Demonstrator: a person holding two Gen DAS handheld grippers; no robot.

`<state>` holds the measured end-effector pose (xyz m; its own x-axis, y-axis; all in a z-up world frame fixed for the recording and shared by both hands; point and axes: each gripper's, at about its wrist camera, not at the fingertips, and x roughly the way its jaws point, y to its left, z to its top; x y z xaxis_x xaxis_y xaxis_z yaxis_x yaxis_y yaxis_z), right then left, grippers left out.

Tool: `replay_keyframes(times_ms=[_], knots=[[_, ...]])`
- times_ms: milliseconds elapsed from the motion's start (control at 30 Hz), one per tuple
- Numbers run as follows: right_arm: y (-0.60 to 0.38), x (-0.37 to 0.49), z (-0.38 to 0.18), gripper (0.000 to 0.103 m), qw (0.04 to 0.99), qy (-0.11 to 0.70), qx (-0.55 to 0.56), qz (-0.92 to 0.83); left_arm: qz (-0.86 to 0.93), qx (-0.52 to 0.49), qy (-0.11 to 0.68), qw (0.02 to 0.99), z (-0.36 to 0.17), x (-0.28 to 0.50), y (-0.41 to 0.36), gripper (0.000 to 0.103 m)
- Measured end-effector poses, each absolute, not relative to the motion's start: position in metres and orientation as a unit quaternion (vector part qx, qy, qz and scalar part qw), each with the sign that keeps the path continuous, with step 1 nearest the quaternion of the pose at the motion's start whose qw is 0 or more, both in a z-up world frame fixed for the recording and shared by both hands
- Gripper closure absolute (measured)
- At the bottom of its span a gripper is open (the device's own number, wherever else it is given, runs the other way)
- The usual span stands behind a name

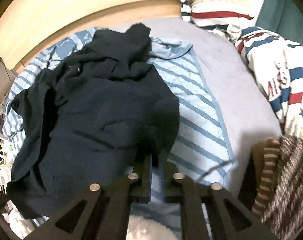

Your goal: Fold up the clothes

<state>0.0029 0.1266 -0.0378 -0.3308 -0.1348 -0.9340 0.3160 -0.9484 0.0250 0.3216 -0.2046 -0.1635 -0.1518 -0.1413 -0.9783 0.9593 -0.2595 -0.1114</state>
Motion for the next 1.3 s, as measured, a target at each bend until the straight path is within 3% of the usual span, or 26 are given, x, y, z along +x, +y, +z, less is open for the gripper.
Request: replay_keyframes(times_ms=[33,67,100,133,167,200,300,400,533,667,700,767,867,900,933,967,1000,1133,1300], knots=[[0.114,0.011,-0.04,0.063,0.163,0.089,0.571,-0.8,-0.631,0.479,0.441,0.422,-0.165,0.323,-0.201,0.092],[0.1,0.02,-0.042,0.037,0.193,0.09,0.584,-0.784,-0.632,0.474,0.459,0.407,-0.167,0.324,-0.197,0.083],[0.087,0.026,-0.045,0.033,0.213,0.086,0.59,-0.774,-0.632,0.474,0.476,0.385,-0.169,0.323,-0.193,0.075],[0.077,0.029,-0.048,0.032,0.226,0.084,0.594,-0.767,-0.634,0.481,0.49,0.356,-0.169,0.319,-0.187,0.052],[0.068,0.031,-0.052,0.03,0.235,0.084,0.599,-0.761,-0.64,0.483,0.499,0.329,-0.167,0.314,-0.182,0.035],[0.062,0.03,-0.056,0.03,0.233,0.088,0.603,-0.758,-0.649,0.482,0.506,0.301,-0.163,0.31,-0.176,0.034],[0.064,0.024,-0.06,0.03,0.21,0.092,0.607,-0.761,-0.662,0.479,0.527,0.234,-0.151,0.298,-0.152,0.034],[0.086,0.009,-0.066,0.028,0.17,0.063,0.616,-0.767,-0.601,0.471,0.613,0.205,-0.181,0.296,-0.131,0.034],[0.129,-0.022,-0.094,0.028,0.108,0.026,0.645,-0.756,-0.465,0.451,0.716,0.259,-0.252,0.323,-0.097,0.035],[0.145,-0.034,-0.123,0.028,0.114,0.037,0.679,-0.724,-0.458,0.424,0.724,0.294,-0.265,0.329,-0.096,0.038],[0.142,-0.034,-0.13,0.028,0.123,0.049,0.686,-0.715,-0.476,0.425,0.711,0.296,-0.259,0.325,-0.097,0.041],[0.136,-0.035,-0.146,0.026,0.136,0.054,0.704,-0.695,-0.515,0.428,0.681,0.297,-0.246,0.317,-0.1,0.062],[0.125,-0.033,-0.166,0.023,0.149,0.058,0.725,-0.67,-0.551,0.434,0.651,0.289,-0.237,0.305,-0.104,0.066],[0.121,-0.031,-0.167,0.026,0.154,0.066,0.723,-0.671,-0.552,0.435,0.653,0.283,-0.243,0.302,-0.106,0.071],[0.116,-0.028,-0.159,0.035,0.166,0.077,0.708,-0.682,-0.55,0.434,0.656,0.279,-0.248,0.303,-0.106,0.09],[0.112,-0.024,-0.152,0.071,0.178,0.089,0.692,-0.694,-0.551,0.43,0.66,0.278,-0.249,0.306,-0.106,0.098],[0.11,-0.022,-0.143,0.091,0.186,0.098,0.678,-0.704,-0.551,0.425,0.663,0.277,-0.249,0.31,-0.106,0.098],[0.131,-0.018,-0.091,0.092,0.172,0.119,0.626,-0.751,-0.574,0.423,0.632,0.304,-0.217,0.335,-0.104,0.099],[0.187,-0.016,-0.032,0.095,0.098,0.084,0.598,-0.791,-0.603,0.445,0.574,0.329,-0.181,0.374,-0.1,0.099]])
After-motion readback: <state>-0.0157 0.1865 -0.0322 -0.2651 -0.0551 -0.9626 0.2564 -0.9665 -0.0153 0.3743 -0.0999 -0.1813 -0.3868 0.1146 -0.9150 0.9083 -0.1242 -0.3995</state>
